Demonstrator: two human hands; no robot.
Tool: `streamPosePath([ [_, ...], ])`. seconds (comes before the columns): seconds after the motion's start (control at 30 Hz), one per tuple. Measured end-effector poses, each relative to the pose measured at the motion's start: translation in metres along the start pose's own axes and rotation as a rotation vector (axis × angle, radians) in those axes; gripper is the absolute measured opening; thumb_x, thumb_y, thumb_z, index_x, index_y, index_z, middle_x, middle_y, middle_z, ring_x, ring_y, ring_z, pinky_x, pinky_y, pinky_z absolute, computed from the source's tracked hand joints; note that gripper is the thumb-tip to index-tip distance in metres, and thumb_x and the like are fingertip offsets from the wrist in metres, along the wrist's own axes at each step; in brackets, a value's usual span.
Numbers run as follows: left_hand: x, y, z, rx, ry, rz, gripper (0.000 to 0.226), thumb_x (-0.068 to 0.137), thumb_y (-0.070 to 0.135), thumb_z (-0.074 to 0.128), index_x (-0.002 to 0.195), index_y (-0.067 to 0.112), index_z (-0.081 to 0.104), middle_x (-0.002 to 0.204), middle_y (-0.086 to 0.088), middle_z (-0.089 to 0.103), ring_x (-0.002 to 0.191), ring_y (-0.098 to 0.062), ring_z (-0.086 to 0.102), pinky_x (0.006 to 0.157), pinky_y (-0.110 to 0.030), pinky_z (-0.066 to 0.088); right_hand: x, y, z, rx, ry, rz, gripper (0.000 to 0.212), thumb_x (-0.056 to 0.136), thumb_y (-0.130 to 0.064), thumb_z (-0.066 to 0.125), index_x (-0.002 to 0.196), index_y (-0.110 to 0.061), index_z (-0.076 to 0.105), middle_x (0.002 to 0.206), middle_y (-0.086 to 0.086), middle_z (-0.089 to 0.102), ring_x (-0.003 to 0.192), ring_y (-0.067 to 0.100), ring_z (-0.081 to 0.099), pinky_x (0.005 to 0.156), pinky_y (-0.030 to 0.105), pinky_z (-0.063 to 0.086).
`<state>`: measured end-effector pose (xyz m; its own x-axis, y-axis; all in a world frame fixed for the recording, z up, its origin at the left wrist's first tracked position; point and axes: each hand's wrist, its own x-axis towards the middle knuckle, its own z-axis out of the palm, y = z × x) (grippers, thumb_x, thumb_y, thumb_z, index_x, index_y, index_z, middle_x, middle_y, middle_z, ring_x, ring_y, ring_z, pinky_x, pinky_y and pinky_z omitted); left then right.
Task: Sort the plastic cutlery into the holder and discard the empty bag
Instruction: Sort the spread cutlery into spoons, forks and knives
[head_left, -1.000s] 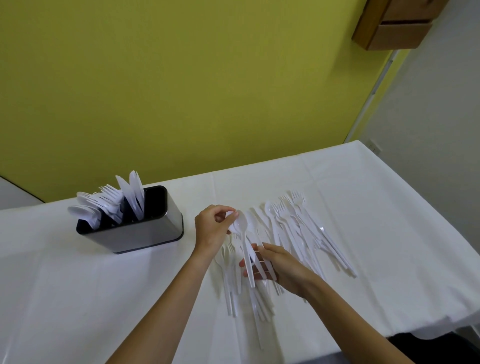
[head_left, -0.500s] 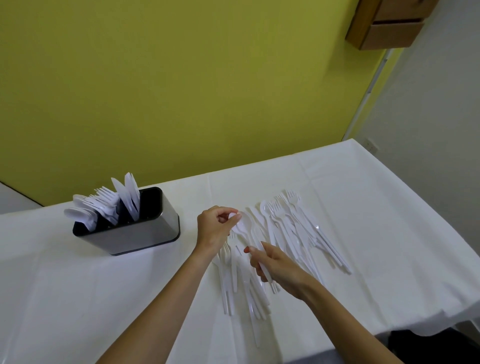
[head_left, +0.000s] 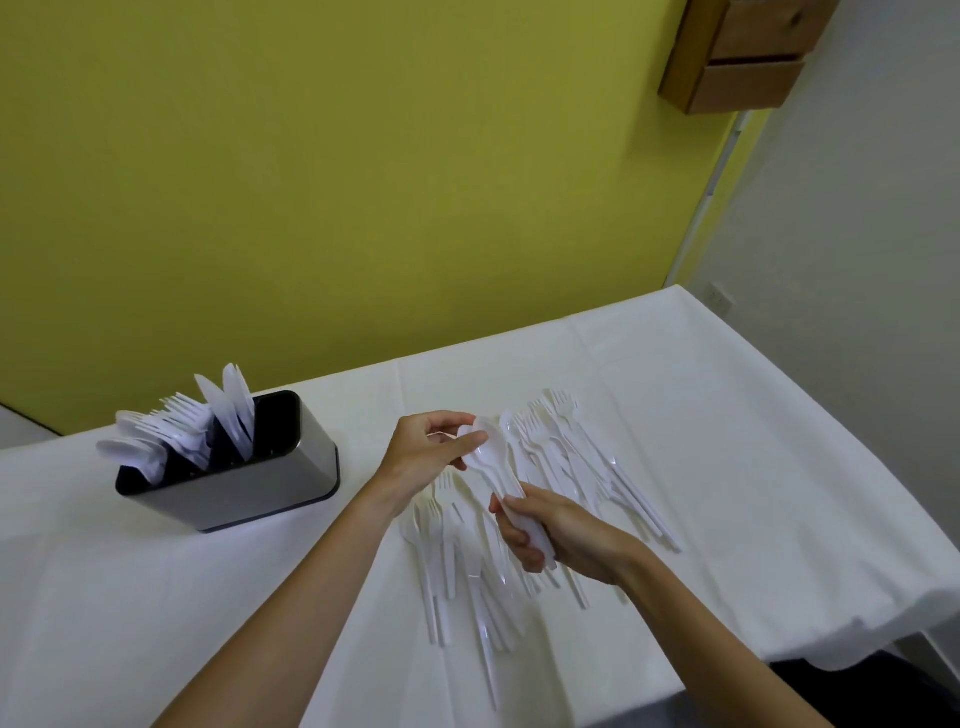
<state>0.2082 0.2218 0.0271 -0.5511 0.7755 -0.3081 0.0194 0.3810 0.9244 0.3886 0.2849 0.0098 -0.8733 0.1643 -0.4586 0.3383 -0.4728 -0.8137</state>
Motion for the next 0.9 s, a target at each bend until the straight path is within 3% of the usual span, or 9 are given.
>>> streamPosePath([
  [0.17, -0.003, 0.005, -0.002, -0.007, -0.034, 0.0, 0.016, 0.077, 0.007, 0.077, 0.089, 0.009, 0.066, 0.069, -0.001, 0.06, 0.047, -0.003, 0.057, 0.049, -0.013, 0.045, -0.001, -0.006, 0.002, -0.185, -0.074, 0.033, 0.031, 0.103, -0.032, 0.033, 0.118, -0.009, 0.048, 0.078, 0.004, 0.058, 0.058, 0.019, 0.049, 0.06, 0.027, 0.044],
  [0.3, -0.002, 0.009, -0.012, 0.019, -0.007, 0.077, 0.017, 0.077, 0.002, 0.075, 0.089, 0.001, 0.064, 0.07, -0.007, 0.06, 0.044, -0.002, 0.055, 0.048, -0.014, 0.045, 0.002, -0.018, 0.008, -0.269, -0.026, 0.02, 0.036, 0.101, -0.035, 0.039, 0.125, -0.009, 0.039, 0.098, 0.007, 0.067, 0.081, 0.024, 0.066, 0.071, 0.03, 0.053],
  [0.37, -0.003, 0.012, -0.019, 0.046, 0.023, 0.121, 0.016, 0.077, 0.001, 0.075, 0.088, 0.0, 0.064, 0.069, -0.007, 0.06, 0.043, -0.001, 0.054, 0.047, -0.014, 0.045, 0.009, -0.022, 0.01, -0.396, 0.048, -0.032, 0.037, 0.099, -0.036, 0.044, 0.12, -0.006, 0.045, 0.103, 0.004, 0.069, 0.091, 0.024, 0.068, 0.075, 0.029, 0.054],
  [0.43, -0.006, 0.013, -0.027, 0.082, 0.037, 0.166, 0.014, 0.077, 0.002, 0.076, 0.084, 0.003, 0.064, 0.067, -0.005, 0.061, 0.043, 0.0, 0.054, 0.047, -0.014, 0.045, 0.017, -0.025, 0.012, -0.579, 0.14, -0.091, 0.041, 0.097, -0.038, 0.048, 0.102, 0.001, 0.055, 0.102, 0.006, 0.069, 0.094, 0.027, 0.065, 0.076, 0.031, 0.05],
  [0.53, -0.011, 0.011, -0.041, 0.107, 0.074, 0.216, 0.014, 0.075, 0.003, 0.077, 0.082, 0.007, 0.066, 0.065, -0.002, 0.061, 0.046, 0.0, 0.054, 0.046, -0.016, 0.045, 0.029, -0.031, 0.021, -0.699, 0.152, -0.139, 0.034, 0.094, -0.037, 0.054, 0.079, -0.009, 0.066, 0.083, 0.003, 0.069, 0.068, 0.024, 0.054, 0.068, 0.025, 0.039],
  [0.6, -0.016, 0.012, -0.054, 0.096, 0.111, 0.24, 0.013, 0.074, 0.003, 0.078, 0.081, 0.008, 0.067, 0.064, 0.0, 0.061, 0.049, 0.0, 0.053, 0.046, -0.017, 0.046, 0.035, -0.04, 0.032, -0.689, 0.112, -0.137, 0.026, 0.095, -0.031, 0.055, 0.084, -0.014, 0.073, 0.06, -0.009, 0.056, 0.055, 0.01, 0.042, 0.056, 0.018, 0.034],
  [0.67, -0.021, 0.015, -0.069, 0.089, 0.144, 0.268, 0.013, 0.074, 0.005, 0.079, 0.082, 0.007, 0.069, 0.064, 0.001, 0.062, 0.052, -0.001, 0.053, 0.046, -0.019, 0.046, 0.044, -0.049, 0.043, -0.659, 0.077, -0.145, 0.025, 0.095, -0.026, 0.056, 0.089, -0.008, 0.073, 0.051, -0.011, 0.048, 0.049, 0.008, 0.038, 0.05, 0.017, 0.031],
  [0.8, -0.038, 0.023, -0.109, 0.066, 0.225, 0.309, 0.013, 0.075, 0.004, 0.078, 0.085, 0.003, 0.069, 0.064, 0.001, 0.06, 0.052, 0.001, 0.052, 0.047, -0.017, 0.046, 0.065, -0.068, 0.079, -0.65, -0.044, -0.153, 0.024, 0.093, -0.024, 0.06, 0.093, -0.002, 0.07, 0.06, 0.003, 0.052, 0.049, 0.009, 0.043, 0.049, 0.021, 0.032],
  [0.9, -0.049, 0.026, -0.137, 0.065, 0.269, 0.326, 0.01, 0.076, 0.008, 0.077, 0.082, 0.01, 0.069, 0.066, -0.001, 0.061, 0.055, -0.003, 0.053, 0.05, -0.017, 0.047, 0.081, -0.079, 0.108, -0.659, -0.1, -0.176, 0.018, 0.092, -0.02, 0.061, 0.091, -0.002, 0.065, 0.065, 0.0, 0.059, 0.054, 0.01, 0.052, 0.049, 0.022, 0.04],
])
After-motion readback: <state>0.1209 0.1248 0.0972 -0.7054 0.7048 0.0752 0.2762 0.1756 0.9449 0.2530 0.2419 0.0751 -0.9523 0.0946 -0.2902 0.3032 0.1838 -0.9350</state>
